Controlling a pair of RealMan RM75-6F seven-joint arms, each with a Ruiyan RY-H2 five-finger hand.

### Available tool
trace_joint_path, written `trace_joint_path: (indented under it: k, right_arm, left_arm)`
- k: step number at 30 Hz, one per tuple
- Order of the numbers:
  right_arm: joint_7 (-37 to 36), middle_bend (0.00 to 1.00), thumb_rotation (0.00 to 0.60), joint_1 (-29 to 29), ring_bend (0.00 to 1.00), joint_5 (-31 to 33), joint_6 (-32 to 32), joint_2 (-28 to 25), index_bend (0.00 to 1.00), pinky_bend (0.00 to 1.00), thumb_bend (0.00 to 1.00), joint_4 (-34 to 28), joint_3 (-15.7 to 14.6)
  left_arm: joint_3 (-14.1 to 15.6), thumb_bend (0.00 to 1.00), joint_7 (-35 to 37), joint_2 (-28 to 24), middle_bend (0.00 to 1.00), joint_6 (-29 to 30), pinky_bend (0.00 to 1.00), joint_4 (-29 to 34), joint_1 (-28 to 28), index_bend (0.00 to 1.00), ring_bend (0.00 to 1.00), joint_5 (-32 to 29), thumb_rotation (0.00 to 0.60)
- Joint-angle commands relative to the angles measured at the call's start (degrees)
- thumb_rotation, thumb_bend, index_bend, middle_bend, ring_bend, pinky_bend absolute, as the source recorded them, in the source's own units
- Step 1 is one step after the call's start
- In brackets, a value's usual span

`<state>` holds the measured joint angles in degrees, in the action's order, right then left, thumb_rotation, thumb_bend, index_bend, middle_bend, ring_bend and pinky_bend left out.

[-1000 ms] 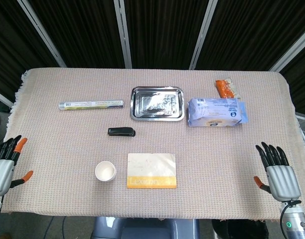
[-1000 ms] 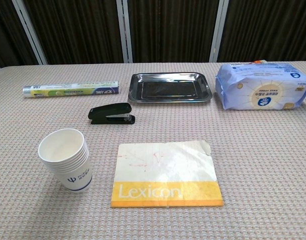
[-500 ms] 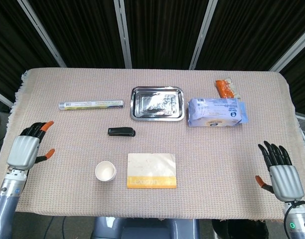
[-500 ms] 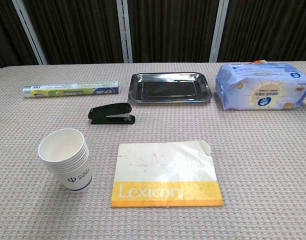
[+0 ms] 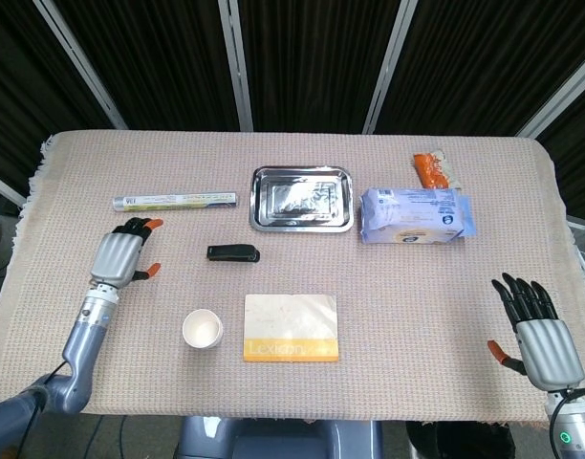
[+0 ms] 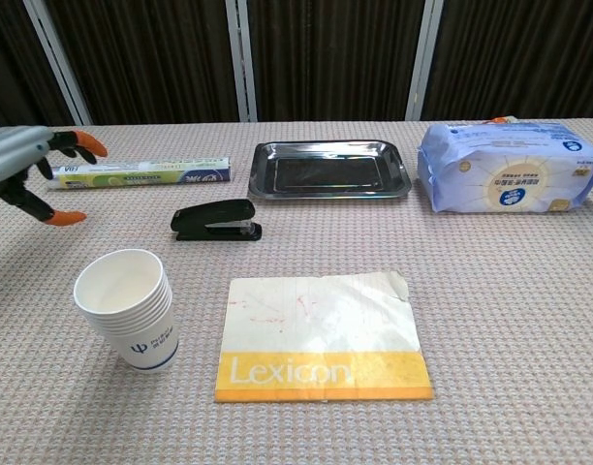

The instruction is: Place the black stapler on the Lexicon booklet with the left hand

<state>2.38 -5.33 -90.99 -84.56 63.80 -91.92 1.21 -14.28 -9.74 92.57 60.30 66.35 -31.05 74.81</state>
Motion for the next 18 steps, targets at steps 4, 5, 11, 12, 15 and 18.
trace_joint_path:
  k: [4,5,11,12,15,18]
  right_arm:
    - [0.09,0.0,0.597,0.25,0.0,-0.65,-0.69,-0.01,0.0,0.0,0.19,-0.03,-0.19]
    - [0.17,0.0,0.597,0.21,0.0,-0.75,-0.58,0.04,0.0,0.0,0.19,-0.03,-0.27]
    - [0.48,0.0,0.599,0.0,0.0,-1.11,-0.17,0.32,0.0,0.0,0.2,0.14,-0.51]
    - [0.41,0.0,0.6,0.0,0.0,-1.04,-0.16,0.28,0.0,0.0,0.19,0.16,-0.49]
    - [0.01,0.0,0.598,0.03,0.0,-0.88,-0.12,0.09,0.0,0.0,0.19,0.12,-0.48]
    - [-0.25,0.0,0.598,0.12,0.0,-1.36,-0.5,-0.1,0.0,0.0,0.19,-0.02,-0.6]
  left_arm:
    - [0.05,0.23,2.36,6.7,0.21,-4.71,0.33,-6.21,-5.92,0.2,0.16,0.22,0.6]
    - [-0.07,0.23,2.74,7.33,0.21,-4.62,0.33,-6.71,-6.45,0.2,0.16,0.51,0.6]
    - [-0.48,0.23,5.15,9.96,0.22,-6.01,0.33,-8.74,-9.95,0.23,0.17,1.43,0.6]
    - [-0.5,0.23,5.11,10.26,0.23,-5.72,0.33,-8.93,-10.31,0.24,0.18,1.75,0.6]
    - [-0.52,0.23,4.8,11.45,0.24,-4.99,0.33,-9.86,-11.41,0.25,0.18,2.36,0.6]
    - [-0.44,0.23,4.26,12.58,0.26,-6.51,0.33,-11.39,-12.8,0.27,0.2,1.85,0.6]
